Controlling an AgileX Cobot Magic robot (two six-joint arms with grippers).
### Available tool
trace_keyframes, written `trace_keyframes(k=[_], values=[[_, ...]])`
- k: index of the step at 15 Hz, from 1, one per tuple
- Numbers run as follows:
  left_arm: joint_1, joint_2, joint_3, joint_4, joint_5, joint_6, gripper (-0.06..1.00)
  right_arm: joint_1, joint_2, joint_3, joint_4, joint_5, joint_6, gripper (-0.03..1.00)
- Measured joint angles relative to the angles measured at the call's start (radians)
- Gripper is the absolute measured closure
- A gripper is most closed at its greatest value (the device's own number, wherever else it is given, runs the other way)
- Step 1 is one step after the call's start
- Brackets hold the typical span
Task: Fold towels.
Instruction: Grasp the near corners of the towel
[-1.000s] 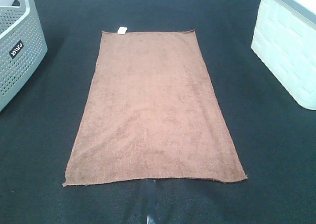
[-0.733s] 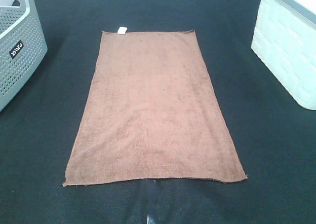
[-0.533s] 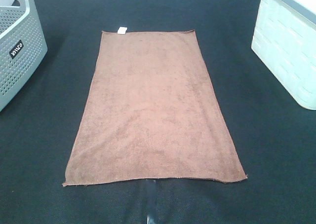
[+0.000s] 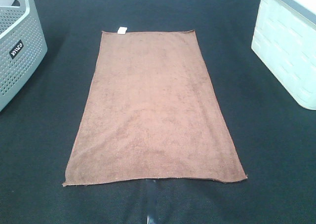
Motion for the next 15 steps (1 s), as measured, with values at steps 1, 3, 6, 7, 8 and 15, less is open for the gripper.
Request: trace_keyframes(k=[1, 3, 6, 7, 8, 15], values=[[0.000, 0.000, 0.000, 0.000, 0.000, 0.000, 0.19, 0.000, 0.000, 0.000, 0.000, 0.000, 0.000, 0.13], [0.000, 0.000, 0.000, 0.000, 0.000, 0.000, 0.19, 0.000, 0.000, 0.000, 0.000, 0.000, 0.000, 0.13], [0.000, 0.000, 0.000, 0.000, 0.000, 0.000, 0.19, 0.000, 0.000, 0.000, 0.000, 0.000, 0.000, 0.13], [0.000, 0.000, 0.000, 0.000, 0.000, 0.000, 0.19, 0.000, 0.000, 0.000, 0.000, 0.000, 0.000, 0.13], [0.000, 0.000, 0.000, 0.000, 0.000, 0.000, 0.19, 0.000, 0.000, 0.000, 0.000, 0.000, 0.000, 0.13], [0.000, 0.000, 0.000, 0.000, 0.000, 0.000, 0.19, 0.000, 0.000, 0.000, 0.000, 0.000, 0.000, 0.13]])
